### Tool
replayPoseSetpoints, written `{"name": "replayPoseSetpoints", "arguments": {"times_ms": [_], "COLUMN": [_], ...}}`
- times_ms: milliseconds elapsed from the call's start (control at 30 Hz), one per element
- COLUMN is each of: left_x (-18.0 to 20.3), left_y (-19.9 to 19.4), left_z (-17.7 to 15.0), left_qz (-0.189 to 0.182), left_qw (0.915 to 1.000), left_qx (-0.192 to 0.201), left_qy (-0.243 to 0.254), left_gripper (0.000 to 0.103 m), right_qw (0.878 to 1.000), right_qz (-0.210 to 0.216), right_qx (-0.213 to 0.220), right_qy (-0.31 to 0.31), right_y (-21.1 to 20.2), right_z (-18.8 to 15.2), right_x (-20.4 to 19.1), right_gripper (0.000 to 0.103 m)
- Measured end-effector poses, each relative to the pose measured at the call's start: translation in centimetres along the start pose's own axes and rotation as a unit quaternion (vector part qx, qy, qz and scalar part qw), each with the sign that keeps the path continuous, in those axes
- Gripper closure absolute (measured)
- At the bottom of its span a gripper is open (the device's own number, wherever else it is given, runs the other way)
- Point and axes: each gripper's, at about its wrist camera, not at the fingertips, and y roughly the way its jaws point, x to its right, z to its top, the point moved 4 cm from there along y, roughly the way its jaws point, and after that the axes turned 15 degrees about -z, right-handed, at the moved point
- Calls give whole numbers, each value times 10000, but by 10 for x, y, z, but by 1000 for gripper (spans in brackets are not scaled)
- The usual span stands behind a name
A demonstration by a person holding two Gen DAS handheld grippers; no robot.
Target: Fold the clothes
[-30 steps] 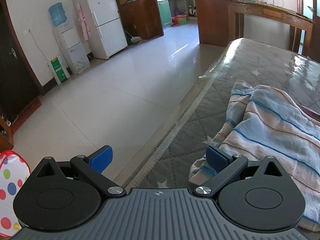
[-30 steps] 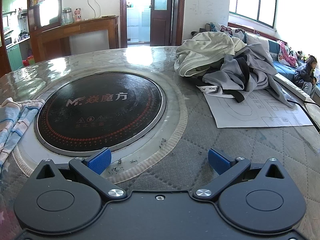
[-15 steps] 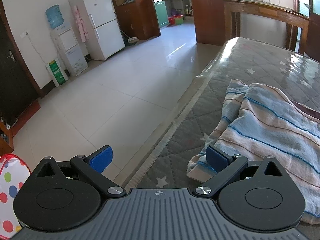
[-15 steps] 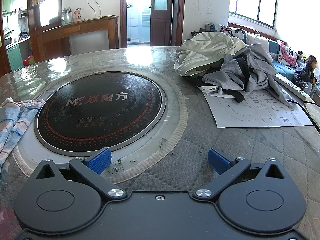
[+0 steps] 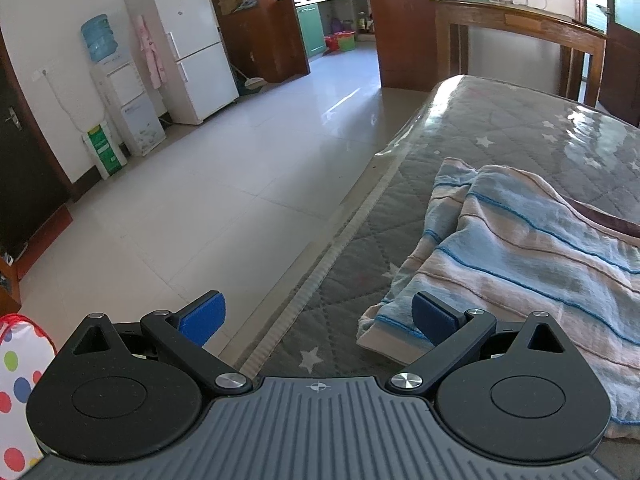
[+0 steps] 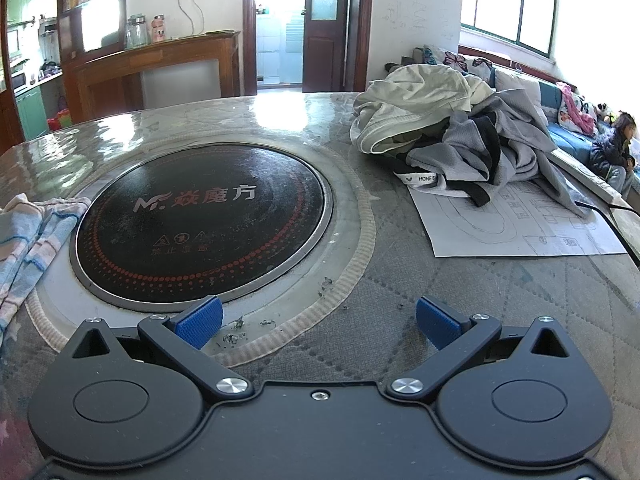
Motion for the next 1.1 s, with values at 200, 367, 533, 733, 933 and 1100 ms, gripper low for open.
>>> {"name": "replayPoseSetpoints", "arguments": {"times_ms": [200,367,533,733,933,1100], "left_x": [2,5,8,9,11,11], "left_y": [0,1,-1,-4,-10,-9], "left_z": [-1,-3,-5,-5,-6,-6], "left_qz": [-96,-168,-254,-390,-402,-408], "left_qw": [9999,9998,9996,9991,9991,9991], "left_qx": [-34,-113,-125,-153,-141,-137], "left_qy": [-18,30,38,-8,42,49], "left_gripper": [2,2,2,2,2,2], "right_qw": [9994,9992,9993,9995,9995,9995], "right_qz": [-36,-90,-73,1,80,154], "right_qx": [58,184,218,207,245,243], "right_qy": [335,352,309,250,176,150], "right_y": [-4,-11,-12,-16,-20,-23], "right_z": [5,11,11,9,9,11], "right_x": [22,34,37,35,32,28], "right_gripper": [0,0,0,0,0,0]}}
